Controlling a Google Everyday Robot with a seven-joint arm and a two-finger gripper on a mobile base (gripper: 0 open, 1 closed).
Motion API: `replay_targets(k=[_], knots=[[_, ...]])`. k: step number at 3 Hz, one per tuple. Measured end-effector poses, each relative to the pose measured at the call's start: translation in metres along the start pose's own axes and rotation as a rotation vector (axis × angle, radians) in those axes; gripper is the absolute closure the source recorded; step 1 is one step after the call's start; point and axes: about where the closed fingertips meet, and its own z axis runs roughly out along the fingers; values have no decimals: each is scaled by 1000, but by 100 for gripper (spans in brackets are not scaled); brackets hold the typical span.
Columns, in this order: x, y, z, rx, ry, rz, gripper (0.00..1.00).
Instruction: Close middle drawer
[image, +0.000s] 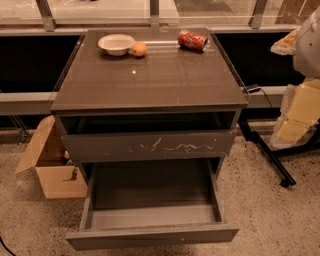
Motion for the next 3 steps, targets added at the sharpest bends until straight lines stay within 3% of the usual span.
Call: replay_targets(k=[1,3], knots=[[0,0,0,1,-1,-1,0],[-9,34,67,-110,-54,-99,0]])
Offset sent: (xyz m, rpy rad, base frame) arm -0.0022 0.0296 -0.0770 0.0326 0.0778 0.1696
